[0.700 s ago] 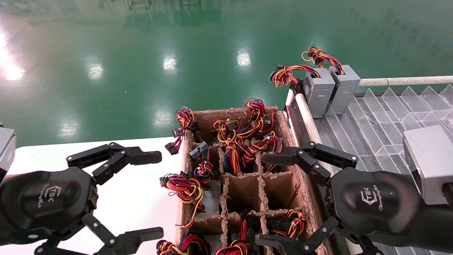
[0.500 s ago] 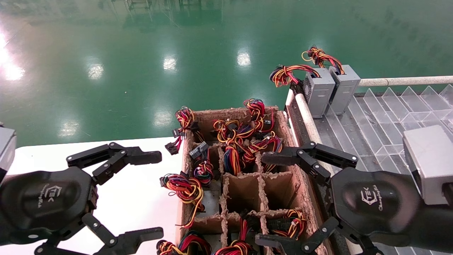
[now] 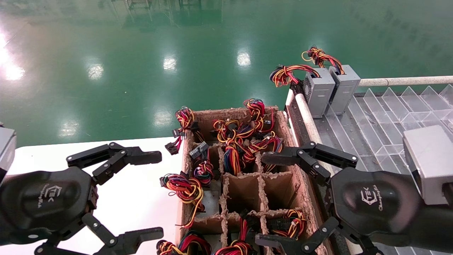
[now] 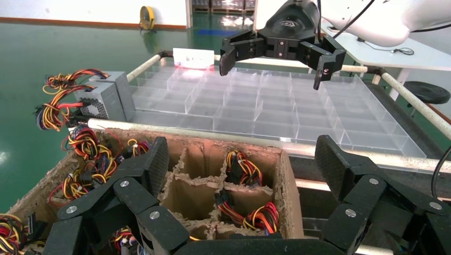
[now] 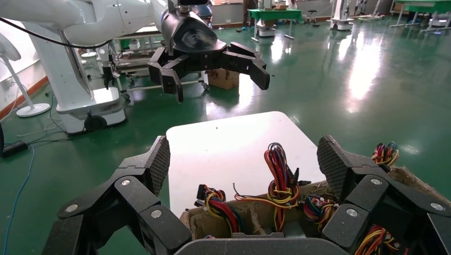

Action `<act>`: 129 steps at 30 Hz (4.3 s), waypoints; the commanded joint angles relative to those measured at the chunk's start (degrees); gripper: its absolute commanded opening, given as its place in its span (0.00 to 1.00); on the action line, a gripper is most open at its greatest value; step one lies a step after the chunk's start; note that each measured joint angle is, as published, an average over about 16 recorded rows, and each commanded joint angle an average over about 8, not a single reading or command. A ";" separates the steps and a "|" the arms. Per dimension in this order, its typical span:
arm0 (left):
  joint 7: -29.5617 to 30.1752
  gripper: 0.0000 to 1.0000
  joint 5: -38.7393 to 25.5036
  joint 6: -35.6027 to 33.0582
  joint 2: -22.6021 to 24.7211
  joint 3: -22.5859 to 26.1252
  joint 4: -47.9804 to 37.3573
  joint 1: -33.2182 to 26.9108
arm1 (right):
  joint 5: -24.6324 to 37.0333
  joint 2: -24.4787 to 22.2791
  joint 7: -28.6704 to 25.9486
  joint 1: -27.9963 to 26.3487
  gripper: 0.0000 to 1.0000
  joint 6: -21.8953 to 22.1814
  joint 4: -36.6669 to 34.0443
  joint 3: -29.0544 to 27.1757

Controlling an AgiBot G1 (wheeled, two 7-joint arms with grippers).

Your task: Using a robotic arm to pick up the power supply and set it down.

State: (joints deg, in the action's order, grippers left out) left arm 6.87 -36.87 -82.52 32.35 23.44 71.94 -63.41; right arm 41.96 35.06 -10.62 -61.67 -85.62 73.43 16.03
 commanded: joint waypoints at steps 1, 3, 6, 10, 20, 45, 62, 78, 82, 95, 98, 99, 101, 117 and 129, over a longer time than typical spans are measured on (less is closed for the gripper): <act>0.00 0.03 0.00 0.00 0.00 0.00 0.00 0.00 | 0.00 0.00 0.00 0.00 1.00 0.00 0.00 0.00; 0.00 0.00 0.00 0.00 0.00 0.00 0.00 0.00 | 0.00 0.00 0.00 0.00 1.00 0.00 0.00 0.00; 0.00 0.00 0.00 0.00 0.00 0.00 0.00 0.00 | -0.01 -0.01 -0.01 0.01 1.00 0.00 0.02 -0.01; 0.00 0.00 0.00 0.00 0.00 0.00 0.00 0.00 | 0.29 0.01 0.30 -0.25 1.00 0.29 0.13 -0.10; 0.00 0.00 0.00 -0.01 0.00 0.00 -0.01 0.00 | 7.59 2.39 4.01 -3.22 1.00 9.45 -2.60 -0.26; -0.01 0.00 0.00 -0.01 0.00 0.01 -0.01 -0.01 | 25.41 21.77 14.41 -16.48 0.00 26.14 -32.72 6.85; -0.01 0.00 0.00 0.00 0.00 0.01 -0.01 -0.01 | 25.71 28.59 23.14 -23.13 0.00 26.49 -51.14 6.82; -0.01 0.00 0.01 0.00 0.00 0.01 -0.01 -0.01 | 26.32 29.54 27.85 -25.60 0.00 23.76 -57.61 7.26; -0.01 0.00 0.01 0.00 0.00 0.01 -0.01 -0.01 | 26.84 29.24 28.58 -25.94 0.00 22.94 -57.90 7.62; -0.01 0.00 0.01 0.00 0.00 0.01 -0.01 -0.01 | 27.20 26.98 31.08 -28.38 0.00 18.96 -51.36 7.81; -0.01 0.00 0.01 0.00 0.00 0.01 -0.01 -0.01 | 27.10 25.93 31.41 -29.11 0.00 18.90 -48.01 7.53; -0.01 0.00 0.01 0.00 0.00 0.01 -0.01 -0.01 | 27.01 25.54 31.36 -29.35 0.00 18.93 -46.78 7.39; -0.01 0.00 0.01 0.00 0.00 0.01 -0.01 -0.01 | 26.75 24.72 30.93 -29.77 0.00 18.94 -44.24 7.09; -0.01 0.00 0.01 0.00 0.00 0.02 -0.01 -0.01 | 30.47 17.35 24.49 -34.39 0.00 25.27 -22.85 6.01; -0.01 0.00 0.01 0.00 0.00 0.02 -0.01 -0.01 | 34.17 11.40 19.67 -36.18 0.00 28.92 -15.13 5.36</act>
State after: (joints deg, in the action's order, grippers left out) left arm 6.85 -36.86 -82.52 32.35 23.46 71.93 -63.42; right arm 76.06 46.44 8.94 -97.53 -56.96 57.88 21.48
